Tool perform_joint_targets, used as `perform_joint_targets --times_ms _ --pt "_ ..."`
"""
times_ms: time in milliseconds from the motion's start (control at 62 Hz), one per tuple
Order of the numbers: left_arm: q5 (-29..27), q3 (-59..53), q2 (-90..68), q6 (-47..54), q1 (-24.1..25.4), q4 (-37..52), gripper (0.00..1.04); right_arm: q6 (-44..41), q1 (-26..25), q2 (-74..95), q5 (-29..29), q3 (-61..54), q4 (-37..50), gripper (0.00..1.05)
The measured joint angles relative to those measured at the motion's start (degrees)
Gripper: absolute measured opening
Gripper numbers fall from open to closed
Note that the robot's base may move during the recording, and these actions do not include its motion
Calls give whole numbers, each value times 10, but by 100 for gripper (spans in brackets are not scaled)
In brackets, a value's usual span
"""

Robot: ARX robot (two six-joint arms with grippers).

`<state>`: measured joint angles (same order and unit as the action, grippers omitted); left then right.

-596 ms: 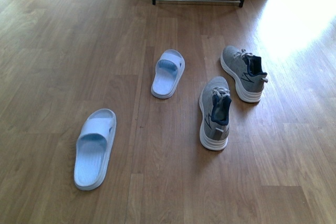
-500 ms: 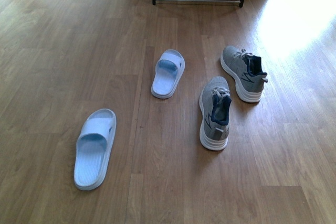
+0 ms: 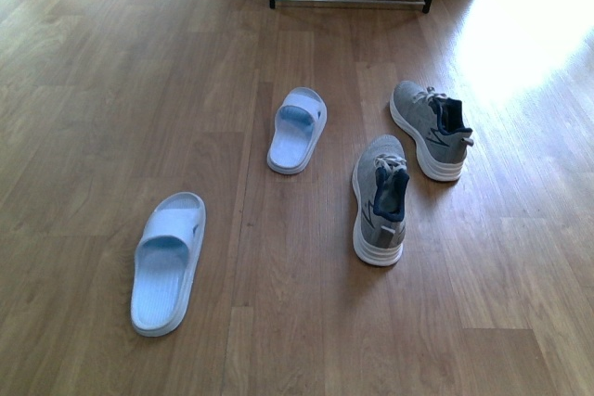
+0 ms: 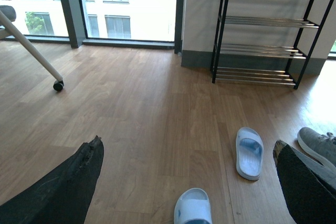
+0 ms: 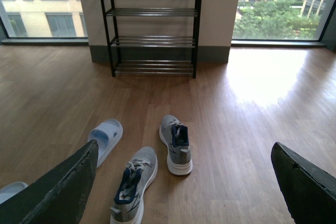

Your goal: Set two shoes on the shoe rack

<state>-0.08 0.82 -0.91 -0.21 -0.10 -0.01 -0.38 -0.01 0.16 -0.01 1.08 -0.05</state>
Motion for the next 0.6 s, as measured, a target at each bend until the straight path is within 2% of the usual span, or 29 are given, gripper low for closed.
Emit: perform_joint_targets --times_ms 596 --pt "0 0 0 0 0 0 95 0 0 0 0 0 0 96"
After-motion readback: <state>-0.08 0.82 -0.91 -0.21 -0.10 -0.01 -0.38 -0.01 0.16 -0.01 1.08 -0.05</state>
